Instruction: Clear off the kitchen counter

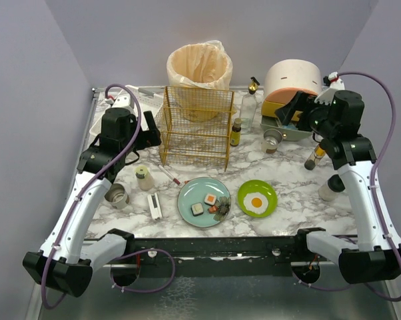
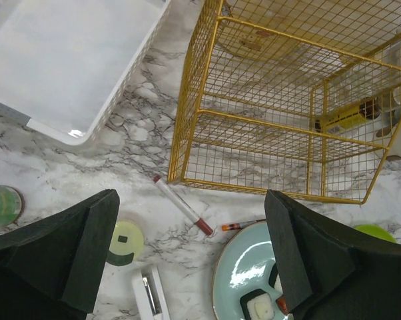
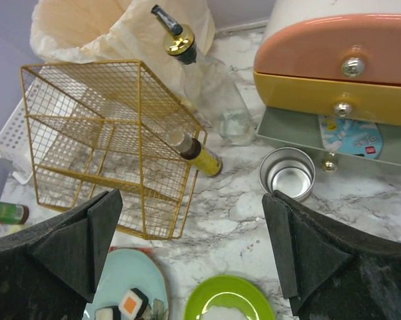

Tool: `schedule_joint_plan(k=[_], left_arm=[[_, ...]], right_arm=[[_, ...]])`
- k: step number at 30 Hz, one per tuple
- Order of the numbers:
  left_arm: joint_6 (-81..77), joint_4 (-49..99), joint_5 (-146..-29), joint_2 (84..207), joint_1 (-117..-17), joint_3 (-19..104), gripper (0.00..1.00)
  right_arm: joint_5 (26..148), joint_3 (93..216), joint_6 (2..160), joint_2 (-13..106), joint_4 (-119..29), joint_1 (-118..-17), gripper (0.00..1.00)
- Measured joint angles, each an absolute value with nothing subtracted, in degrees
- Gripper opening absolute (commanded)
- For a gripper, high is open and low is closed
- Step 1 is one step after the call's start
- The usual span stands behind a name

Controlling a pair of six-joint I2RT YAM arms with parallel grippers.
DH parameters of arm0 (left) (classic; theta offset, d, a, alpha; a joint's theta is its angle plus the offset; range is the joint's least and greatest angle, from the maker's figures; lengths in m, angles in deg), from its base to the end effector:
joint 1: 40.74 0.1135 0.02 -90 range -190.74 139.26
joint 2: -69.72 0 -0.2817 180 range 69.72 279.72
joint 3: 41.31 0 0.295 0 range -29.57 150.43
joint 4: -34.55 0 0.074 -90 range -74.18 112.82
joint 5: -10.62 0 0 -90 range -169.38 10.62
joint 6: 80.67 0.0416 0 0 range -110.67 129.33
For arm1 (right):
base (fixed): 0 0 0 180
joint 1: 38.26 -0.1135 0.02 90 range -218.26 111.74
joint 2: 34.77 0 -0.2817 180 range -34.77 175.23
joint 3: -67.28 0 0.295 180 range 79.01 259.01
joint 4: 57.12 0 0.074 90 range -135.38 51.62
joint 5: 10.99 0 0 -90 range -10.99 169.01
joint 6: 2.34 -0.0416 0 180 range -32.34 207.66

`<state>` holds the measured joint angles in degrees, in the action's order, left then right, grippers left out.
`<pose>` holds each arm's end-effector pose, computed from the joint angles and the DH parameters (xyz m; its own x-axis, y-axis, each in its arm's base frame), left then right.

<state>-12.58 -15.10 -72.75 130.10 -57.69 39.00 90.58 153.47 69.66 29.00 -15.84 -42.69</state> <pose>0.2484 -0.0707 0.4018 -0.5122 -0.2314 -0.8271 0.0027 0.9626 -0.2710 0.2753 0.0297 0.4416 -0.3884 0.2736 -0.8800 -0.1523 0.9227 0.3541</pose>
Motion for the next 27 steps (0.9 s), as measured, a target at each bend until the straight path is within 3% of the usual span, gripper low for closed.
schedule_joint_plan(k=[12,19,27], left_arm=[[-14.7,-11.3,-73.3,128.6,-57.7,37.7,0.99],[-17.5,-9.8,-75.1,128.5,-58.3,33.9,0.94],[-24.1,-9.2,-74.4,124.5,-67.0,27.4,0.93]], right_arm=[[100.4,148.4,69.7,29.1,-17.3,-42.7,0.93],[104.2,140.0,69.5,27.6,-17.9,-43.8,0.93],[102.4,132.8,67.7,26.9,-19.8,-56.6,0.92]])
